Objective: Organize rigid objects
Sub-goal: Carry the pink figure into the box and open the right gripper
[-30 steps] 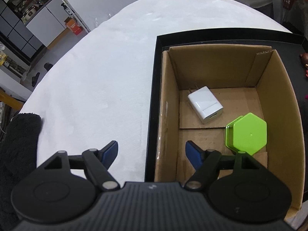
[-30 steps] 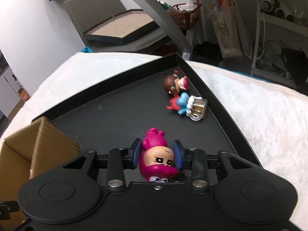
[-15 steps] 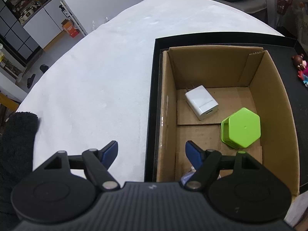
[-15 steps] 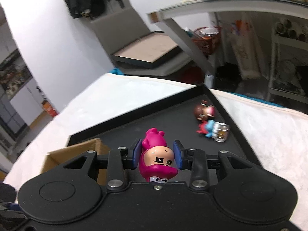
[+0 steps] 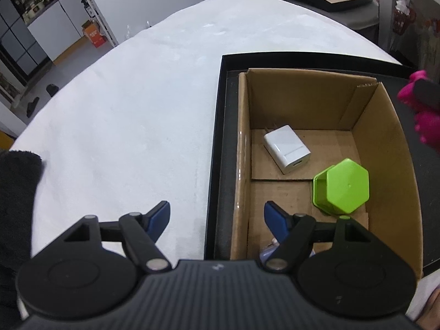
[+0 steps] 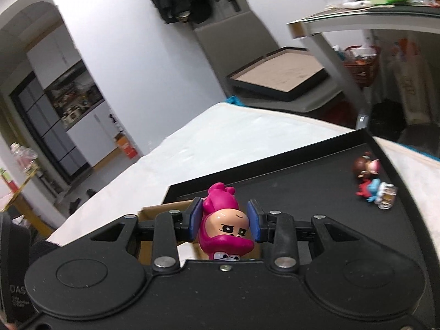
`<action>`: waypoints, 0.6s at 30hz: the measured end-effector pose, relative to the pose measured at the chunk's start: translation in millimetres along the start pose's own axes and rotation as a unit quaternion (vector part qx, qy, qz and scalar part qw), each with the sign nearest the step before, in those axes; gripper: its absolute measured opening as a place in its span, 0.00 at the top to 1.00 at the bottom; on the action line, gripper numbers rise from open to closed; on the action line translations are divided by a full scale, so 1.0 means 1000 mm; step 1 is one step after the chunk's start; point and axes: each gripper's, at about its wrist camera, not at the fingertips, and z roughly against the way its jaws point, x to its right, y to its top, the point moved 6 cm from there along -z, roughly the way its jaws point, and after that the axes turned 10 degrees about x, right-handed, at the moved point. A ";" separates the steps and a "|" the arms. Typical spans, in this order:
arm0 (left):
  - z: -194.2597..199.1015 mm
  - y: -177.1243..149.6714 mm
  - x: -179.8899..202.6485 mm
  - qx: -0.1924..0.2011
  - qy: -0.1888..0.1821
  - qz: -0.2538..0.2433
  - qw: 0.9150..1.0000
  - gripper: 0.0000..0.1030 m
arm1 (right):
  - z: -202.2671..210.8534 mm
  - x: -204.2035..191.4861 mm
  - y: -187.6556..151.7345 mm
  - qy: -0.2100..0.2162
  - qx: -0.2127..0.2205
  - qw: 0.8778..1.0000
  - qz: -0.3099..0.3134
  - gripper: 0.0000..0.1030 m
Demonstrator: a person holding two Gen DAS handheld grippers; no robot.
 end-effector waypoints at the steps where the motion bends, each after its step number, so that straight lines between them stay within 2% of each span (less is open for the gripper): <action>1: -0.001 0.000 -0.001 0.000 -0.005 0.004 1.000 0.30 | -0.002 -0.003 -0.001 0.011 -0.004 1.000 -0.002 0.66; 5: -0.002 0.001 0.000 0.004 -0.022 0.014 1.000 0.37 | -0.007 -0.015 -0.009 0.040 -0.016 0.999 -0.009 0.66; 8: -0.005 0.002 0.001 0.004 -0.034 0.021 0.999 0.52 | -0.013 -0.022 -0.013 0.044 -0.023 0.999 -0.001 0.66; 10: -0.008 0.001 0.001 -0.003 -0.046 0.029 0.999 0.73 | -0.016 -0.027 -0.016 0.045 -0.025 0.999 0.007 0.66; 13: -0.013 -0.002 0.003 -0.011 -0.065 0.036 0.997 0.89 | -0.020 -0.033 -0.021 0.048 -0.030 0.998 0.022 0.66; 18: -0.012 -0.002 0.004 -0.007 -0.072 0.037 0.997 0.91 | -0.024 -0.040 -0.031 0.045 -0.038 0.997 0.049 0.64</action>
